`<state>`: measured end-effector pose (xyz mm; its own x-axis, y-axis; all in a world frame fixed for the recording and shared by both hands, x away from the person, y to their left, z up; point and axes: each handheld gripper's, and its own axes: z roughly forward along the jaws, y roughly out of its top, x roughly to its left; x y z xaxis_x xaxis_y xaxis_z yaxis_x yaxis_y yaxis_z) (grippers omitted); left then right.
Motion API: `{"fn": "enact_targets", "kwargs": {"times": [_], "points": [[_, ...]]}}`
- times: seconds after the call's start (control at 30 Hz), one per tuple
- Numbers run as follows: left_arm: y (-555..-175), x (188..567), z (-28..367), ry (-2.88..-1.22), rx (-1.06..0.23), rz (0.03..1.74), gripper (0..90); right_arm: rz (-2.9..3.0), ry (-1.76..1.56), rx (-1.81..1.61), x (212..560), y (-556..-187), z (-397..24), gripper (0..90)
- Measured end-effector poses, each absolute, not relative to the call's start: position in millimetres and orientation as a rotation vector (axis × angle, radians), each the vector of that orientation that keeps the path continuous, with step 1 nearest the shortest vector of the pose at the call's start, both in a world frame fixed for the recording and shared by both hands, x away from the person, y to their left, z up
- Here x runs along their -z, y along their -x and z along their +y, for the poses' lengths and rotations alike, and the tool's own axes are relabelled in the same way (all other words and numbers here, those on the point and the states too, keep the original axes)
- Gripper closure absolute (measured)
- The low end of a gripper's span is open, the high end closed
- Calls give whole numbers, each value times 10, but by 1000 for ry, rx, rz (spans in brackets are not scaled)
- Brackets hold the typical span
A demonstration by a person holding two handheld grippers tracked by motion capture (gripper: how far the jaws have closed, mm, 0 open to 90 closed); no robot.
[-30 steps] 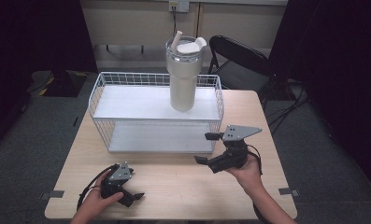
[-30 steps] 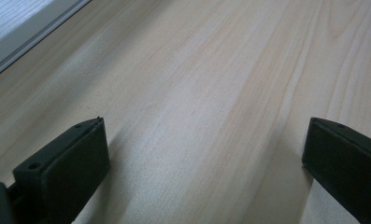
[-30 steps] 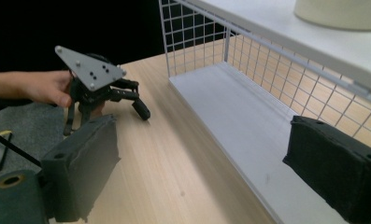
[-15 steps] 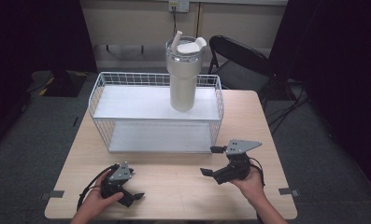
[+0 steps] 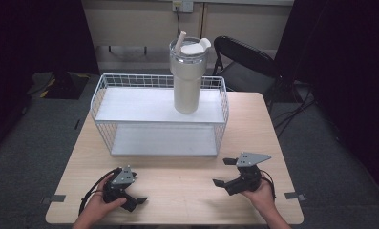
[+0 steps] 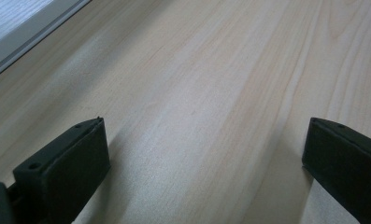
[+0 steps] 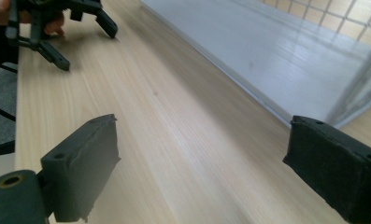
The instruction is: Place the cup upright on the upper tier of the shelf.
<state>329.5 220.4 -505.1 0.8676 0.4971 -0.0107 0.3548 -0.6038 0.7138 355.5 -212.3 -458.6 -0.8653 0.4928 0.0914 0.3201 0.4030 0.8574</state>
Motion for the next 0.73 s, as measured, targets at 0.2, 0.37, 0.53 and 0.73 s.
{"fn": "enact_targets", "kwargs": {"times": [0.2, 0.37, 0.53, 0.73], "points": [[-3294, 5051, 2204, -2278, -243, 613, 0, 2488, -741, -1381, 4762, -3519, -2223, 87], [-3295, 5051, 2204, -2278, -242, 613, 0, 2498, -791, -1342, 4936, -3506, -2305, 87], [-3295, 5052, 2204, -2278, -244, 614, 0, 2488, -802, -1309, 4978, -3516, -2361, 87], [-3292, 5053, 2209, -2266, -259, 656, 0, 2489, -818, -1250, 5014, -3523, -2406, 88]]}}
